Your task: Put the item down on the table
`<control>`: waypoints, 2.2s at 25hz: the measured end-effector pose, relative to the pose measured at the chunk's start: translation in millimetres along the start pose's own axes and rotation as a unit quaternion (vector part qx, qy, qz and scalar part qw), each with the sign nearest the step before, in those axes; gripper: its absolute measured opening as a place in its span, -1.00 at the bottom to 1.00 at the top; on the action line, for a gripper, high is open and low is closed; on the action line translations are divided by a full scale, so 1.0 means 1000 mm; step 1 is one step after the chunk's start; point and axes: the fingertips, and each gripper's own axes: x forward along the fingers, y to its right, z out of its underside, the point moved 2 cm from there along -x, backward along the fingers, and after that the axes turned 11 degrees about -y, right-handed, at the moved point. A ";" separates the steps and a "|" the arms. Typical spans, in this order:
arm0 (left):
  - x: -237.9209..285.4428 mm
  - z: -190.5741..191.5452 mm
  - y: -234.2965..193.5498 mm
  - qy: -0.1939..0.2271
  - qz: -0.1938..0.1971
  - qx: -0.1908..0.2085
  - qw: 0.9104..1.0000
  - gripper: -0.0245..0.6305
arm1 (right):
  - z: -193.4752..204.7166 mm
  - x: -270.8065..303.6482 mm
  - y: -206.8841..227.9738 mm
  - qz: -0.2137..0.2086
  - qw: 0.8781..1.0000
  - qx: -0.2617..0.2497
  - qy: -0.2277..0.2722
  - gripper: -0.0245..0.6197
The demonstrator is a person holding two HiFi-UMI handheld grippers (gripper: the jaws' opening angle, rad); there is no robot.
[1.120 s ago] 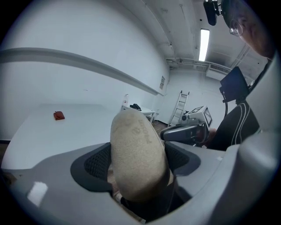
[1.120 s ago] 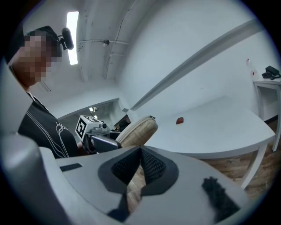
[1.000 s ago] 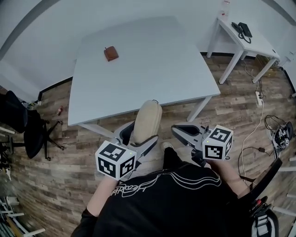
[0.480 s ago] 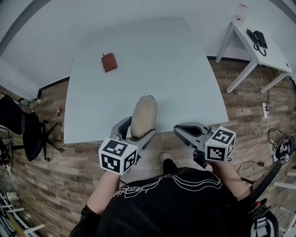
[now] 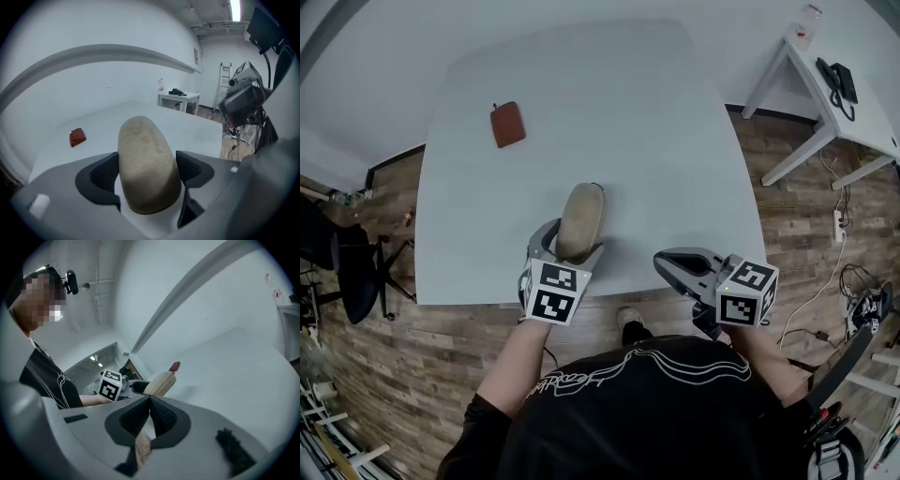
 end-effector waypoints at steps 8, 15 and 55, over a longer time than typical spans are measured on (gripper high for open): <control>0.049 0.027 -0.008 -0.067 -0.022 0.023 0.997 0.26 | -0.004 0.011 0.021 -0.008 1.000 0.013 -0.018 -0.90; 0.064 0.034 -0.007 -0.098 -0.026 0.052 0.994 0.27 | -0.005 0.017 0.031 -0.012 0.999 0.016 -0.026 -0.90; -0.300 0.120 0.170 0.189 0.187 -0.069 0.962 -0.91 | 0.108 -0.030 -0.271 0.001 0.993 -0.101 0.056 -0.90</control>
